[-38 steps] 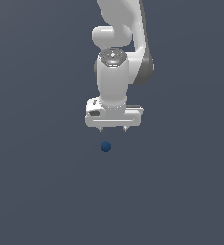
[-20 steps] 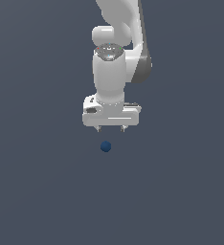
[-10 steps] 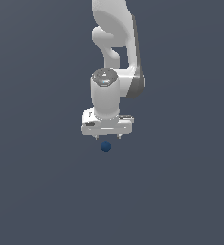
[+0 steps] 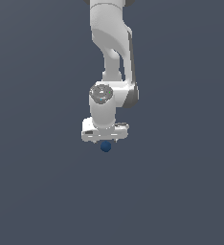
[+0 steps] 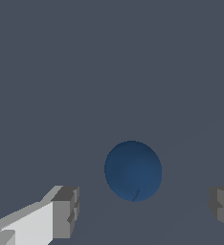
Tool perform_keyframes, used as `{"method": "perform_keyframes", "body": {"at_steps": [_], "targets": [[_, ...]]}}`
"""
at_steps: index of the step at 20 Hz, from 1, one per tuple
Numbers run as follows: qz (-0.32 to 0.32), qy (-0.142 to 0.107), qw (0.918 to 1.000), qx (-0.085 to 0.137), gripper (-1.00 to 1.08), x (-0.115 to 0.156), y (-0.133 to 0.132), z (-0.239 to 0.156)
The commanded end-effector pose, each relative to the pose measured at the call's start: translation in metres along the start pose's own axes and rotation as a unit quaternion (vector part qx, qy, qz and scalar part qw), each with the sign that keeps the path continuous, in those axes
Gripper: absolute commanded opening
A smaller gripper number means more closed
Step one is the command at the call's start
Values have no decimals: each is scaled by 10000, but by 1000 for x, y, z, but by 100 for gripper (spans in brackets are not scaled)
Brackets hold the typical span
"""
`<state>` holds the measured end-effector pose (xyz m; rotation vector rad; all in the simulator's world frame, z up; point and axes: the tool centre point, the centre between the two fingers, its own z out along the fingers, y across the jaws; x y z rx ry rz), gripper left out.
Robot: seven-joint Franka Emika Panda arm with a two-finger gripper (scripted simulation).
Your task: Pick up the object and move it to a goal position.
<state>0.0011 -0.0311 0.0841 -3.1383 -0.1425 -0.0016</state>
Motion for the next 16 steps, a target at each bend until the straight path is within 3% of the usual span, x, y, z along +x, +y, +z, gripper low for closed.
{"method": "perform_keyframes", "body": {"at_steps": [1,16], "targets": [[-16,-4,10000,0,100,0,1,3],[-16,-5,10000,0,100,-2,0,49]]}}
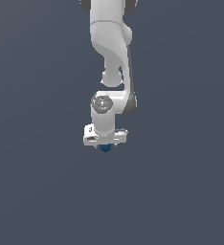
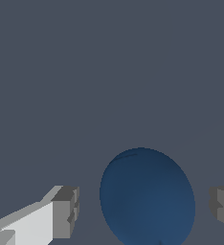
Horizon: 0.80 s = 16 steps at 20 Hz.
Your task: Pick up the object and move it to a goal position.
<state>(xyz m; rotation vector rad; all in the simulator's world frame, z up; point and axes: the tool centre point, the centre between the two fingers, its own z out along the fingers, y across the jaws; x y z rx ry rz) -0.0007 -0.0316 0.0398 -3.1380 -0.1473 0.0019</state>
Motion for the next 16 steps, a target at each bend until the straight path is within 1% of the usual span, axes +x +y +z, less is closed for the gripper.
{"method": "perform_keyframes", "body": {"at_steps": [1,4,5,16], "targets": [[-1,6,10000,-1,100,1,0,7],[-1,6,10000,-1,100,1,0,9],[-1,6,10000,-1,-100,1,0,9],[-1,6,10000,-1,-100,1,0,8]]}}
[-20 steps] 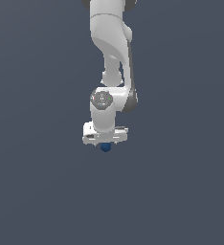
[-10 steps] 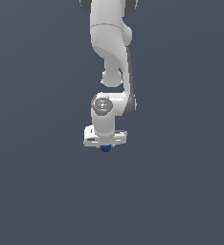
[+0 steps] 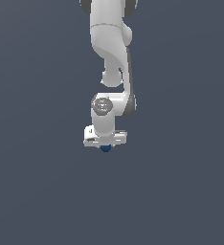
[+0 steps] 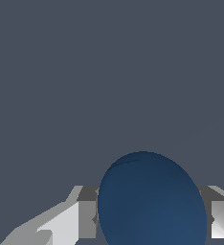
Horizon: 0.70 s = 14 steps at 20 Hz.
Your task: Pick up the object and move it to a goal position.
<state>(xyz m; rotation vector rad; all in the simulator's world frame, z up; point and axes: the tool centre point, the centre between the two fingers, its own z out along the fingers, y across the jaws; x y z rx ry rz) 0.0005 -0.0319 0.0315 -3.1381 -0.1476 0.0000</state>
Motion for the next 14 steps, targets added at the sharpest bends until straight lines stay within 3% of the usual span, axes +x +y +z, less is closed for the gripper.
{"method": "perform_keyframes", "body": {"at_steps": [1,14], "targets": [[0,0,10000,0,-100,-1,0,0],[0,0,10000,0,-100,-35,-6,-29]]}}
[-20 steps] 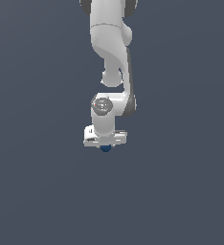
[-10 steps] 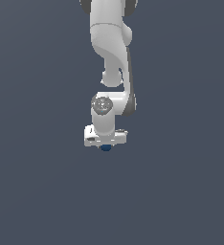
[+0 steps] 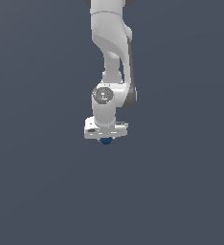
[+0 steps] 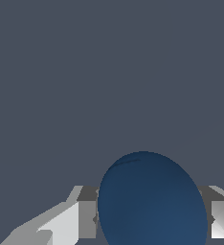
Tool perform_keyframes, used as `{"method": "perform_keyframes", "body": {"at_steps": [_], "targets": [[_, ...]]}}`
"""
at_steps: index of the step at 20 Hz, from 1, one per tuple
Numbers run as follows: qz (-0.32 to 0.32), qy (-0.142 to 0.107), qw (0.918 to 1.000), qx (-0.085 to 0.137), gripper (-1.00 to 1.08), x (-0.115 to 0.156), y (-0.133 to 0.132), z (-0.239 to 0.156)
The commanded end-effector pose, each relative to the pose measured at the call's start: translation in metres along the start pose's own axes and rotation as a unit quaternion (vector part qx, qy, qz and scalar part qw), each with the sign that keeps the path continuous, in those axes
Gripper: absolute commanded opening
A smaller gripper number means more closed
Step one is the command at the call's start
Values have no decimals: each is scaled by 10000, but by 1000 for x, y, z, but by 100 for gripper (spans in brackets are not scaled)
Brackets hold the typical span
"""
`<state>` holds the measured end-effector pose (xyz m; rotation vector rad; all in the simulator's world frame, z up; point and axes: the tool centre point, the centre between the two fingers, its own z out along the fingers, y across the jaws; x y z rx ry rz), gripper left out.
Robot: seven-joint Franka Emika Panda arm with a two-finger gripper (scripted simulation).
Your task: Pick up the object and move it to a goal position.
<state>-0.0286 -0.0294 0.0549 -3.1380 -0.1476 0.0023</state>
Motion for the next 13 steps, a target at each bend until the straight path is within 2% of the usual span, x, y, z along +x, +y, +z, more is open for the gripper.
{"method": "perform_keyframes", "body": {"at_steps": [1,7,13], "targets": [[0,7,10000,-1,-100,-10,-2,-9],[0,7,10000,-1,-100,-27,-5,-25],[0,7,10000,-1,-100,-32,-6,-31]]}}
